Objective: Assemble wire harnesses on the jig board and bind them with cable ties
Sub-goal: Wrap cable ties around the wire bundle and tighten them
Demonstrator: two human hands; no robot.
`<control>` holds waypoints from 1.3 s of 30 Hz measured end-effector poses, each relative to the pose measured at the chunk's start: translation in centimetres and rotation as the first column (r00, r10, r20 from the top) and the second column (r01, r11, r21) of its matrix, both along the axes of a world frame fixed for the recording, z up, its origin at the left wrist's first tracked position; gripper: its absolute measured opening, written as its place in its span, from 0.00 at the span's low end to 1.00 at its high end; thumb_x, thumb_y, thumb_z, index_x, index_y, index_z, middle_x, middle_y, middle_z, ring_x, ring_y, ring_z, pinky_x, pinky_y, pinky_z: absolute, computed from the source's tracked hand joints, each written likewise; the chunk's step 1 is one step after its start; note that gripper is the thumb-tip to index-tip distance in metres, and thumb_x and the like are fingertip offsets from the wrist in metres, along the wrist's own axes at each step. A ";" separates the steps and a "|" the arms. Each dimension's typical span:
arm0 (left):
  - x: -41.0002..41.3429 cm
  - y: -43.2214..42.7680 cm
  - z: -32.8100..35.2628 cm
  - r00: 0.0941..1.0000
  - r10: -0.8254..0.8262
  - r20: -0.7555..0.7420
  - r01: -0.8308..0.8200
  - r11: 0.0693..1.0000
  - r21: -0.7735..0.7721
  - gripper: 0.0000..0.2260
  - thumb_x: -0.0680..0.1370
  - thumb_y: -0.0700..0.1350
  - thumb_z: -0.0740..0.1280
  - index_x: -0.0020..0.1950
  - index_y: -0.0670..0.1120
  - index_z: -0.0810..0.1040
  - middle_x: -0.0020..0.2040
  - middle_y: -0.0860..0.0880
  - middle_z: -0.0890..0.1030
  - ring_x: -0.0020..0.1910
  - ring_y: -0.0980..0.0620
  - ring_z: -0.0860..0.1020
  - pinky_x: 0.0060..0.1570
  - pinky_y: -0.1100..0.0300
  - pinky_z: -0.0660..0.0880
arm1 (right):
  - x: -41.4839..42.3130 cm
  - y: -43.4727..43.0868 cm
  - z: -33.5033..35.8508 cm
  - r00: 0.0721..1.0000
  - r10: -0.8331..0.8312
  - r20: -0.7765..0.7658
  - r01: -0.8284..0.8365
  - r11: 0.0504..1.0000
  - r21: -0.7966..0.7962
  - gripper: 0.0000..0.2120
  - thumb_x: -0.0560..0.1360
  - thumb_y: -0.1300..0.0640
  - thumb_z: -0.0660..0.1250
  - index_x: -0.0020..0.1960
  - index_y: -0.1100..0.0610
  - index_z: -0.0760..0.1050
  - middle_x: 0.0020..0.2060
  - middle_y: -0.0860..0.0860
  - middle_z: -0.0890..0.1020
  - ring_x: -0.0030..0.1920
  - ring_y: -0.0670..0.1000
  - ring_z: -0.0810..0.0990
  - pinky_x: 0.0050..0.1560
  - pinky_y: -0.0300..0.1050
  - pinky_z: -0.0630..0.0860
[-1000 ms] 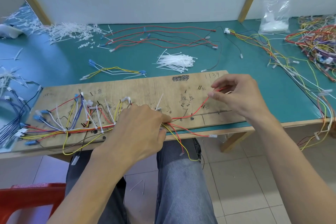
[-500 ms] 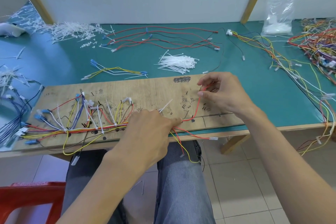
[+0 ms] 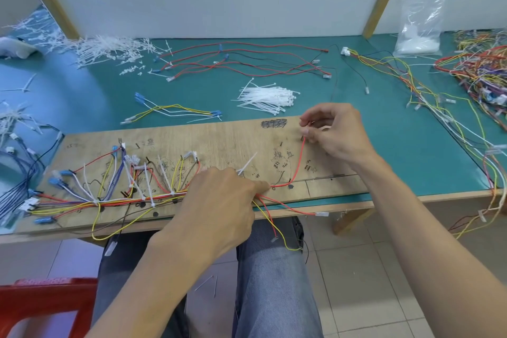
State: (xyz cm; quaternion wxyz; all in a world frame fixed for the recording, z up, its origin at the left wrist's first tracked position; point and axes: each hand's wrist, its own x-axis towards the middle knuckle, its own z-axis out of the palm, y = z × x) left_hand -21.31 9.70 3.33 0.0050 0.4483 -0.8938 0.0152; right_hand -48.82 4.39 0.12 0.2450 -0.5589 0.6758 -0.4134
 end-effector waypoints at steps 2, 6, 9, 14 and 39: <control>0.0 0.0 0.0 1.000 -0.002 0.010 0.002 1.000 -0.004 0.24 0.79 0.51 0.61 0.73 0.70 0.68 0.49 0.49 0.81 0.48 0.42 0.80 0.38 0.53 0.62 | 0.1 -0.4 0.0 0.998 -0.012 0.055 0.011 1.000 0.019 0.09 0.72 0.66 0.80 0.44 0.53 0.85 0.39 0.50 0.88 0.37 0.49 0.86 0.40 0.43 0.83; 0.3 -0.1 -0.1 1.000 -0.002 0.000 0.002 1.000 0.003 0.24 0.78 0.52 0.61 0.73 0.71 0.69 0.49 0.50 0.82 0.49 0.42 0.81 0.37 0.54 0.62 | 0.4 -1.1 -0.1 0.983 -0.075 0.168 0.058 0.993 0.104 0.07 0.71 0.67 0.80 0.44 0.57 0.86 0.38 0.54 0.88 0.38 0.54 0.87 0.43 0.48 0.83; 0.2 0.0 0.1 1.000 -0.012 0.004 0.012 1.000 -0.013 0.24 0.78 0.52 0.61 0.72 0.70 0.70 0.47 0.50 0.81 0.47 0.42 0.81 0.34 0.53 0.57 | 0.4 -1.2 0.0 0.985 -0.082 0.151 0.066 0.992 0.112 0.07 0.70 0.66 0.82 0.43 0.56 0.87 0.37 0.52 0.88 0.39 0.54 0.88 0.39 0.42 0.81; 0.1 0.3 0.3 1.000 -0.019 -0.002 0.019 0.999 -0.041 0.24 0.78 0.52 0.62 0.72 0.70 0.71 0.44 0.51 0.80 0.44 0.43 0.81 0.30 0.54 0.51 | 0.0 -0.7 -0.6 0.957 -0.071 0.280 0.067 0.997 0.025 0.08 0.71 0.70 0.79 0.44 0.58 0.85 0.40 0.58 0.88 0.36 0.54 0.85 0.42 0.48 0.85; 0.2 0.0 -0.5 1.000 -0.009 -0.013 0.009 1.000 -0.014 0.26 0.77 0.51 0.62 0.74 0.70 0.70 0.48 0.48 0.80 0.47 0.41 0.80 0.38 0.54 0.63 | 2.0 3.8 0.3 0.925 -0.277 -0.262 0.224 0.951 -0.213 0.15 0.72 0.53 0.81 0.57 0.50 0.85 0.47 0.45 0.81 0.44 0.46 0.77 0.50 0.42 0.75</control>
